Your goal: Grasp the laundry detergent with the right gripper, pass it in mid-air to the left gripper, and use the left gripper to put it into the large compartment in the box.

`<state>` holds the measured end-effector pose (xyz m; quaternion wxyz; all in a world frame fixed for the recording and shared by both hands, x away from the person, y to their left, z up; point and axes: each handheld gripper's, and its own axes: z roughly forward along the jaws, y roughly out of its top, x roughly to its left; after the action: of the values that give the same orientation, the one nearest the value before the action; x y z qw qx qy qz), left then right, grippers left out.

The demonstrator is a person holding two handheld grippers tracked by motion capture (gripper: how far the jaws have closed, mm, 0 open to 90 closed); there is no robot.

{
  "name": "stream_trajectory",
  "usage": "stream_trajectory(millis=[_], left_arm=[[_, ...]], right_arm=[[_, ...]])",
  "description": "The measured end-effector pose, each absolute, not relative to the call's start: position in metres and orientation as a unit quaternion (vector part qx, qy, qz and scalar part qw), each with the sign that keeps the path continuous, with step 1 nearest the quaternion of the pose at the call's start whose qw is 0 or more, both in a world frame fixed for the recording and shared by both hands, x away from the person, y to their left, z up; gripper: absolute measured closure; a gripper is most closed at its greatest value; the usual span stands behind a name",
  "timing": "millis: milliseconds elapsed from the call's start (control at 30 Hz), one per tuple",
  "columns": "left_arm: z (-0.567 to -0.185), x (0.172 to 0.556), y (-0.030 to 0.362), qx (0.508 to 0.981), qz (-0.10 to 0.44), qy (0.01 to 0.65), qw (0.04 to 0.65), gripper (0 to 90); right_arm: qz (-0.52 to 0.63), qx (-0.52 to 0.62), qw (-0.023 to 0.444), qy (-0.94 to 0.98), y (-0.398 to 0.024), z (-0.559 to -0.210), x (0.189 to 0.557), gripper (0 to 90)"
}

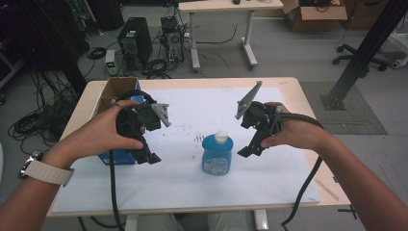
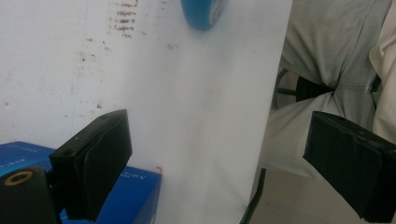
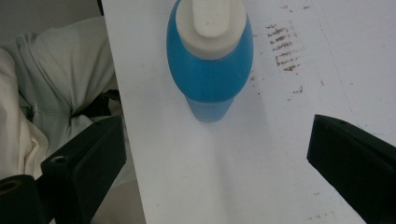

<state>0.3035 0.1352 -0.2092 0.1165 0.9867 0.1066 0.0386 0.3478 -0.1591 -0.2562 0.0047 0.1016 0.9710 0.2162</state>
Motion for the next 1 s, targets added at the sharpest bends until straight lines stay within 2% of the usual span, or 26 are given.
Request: stream_trajectory(millis=[1000], left_arm=[[-0.212, 0.305, 0.137, 0.987, 0.036, 0.106, 0.120, 7.9]], right_arm=[[0.237, 0.112, 0.010, 0.965, -0.167, -0.283, 0.347, 4.3]])
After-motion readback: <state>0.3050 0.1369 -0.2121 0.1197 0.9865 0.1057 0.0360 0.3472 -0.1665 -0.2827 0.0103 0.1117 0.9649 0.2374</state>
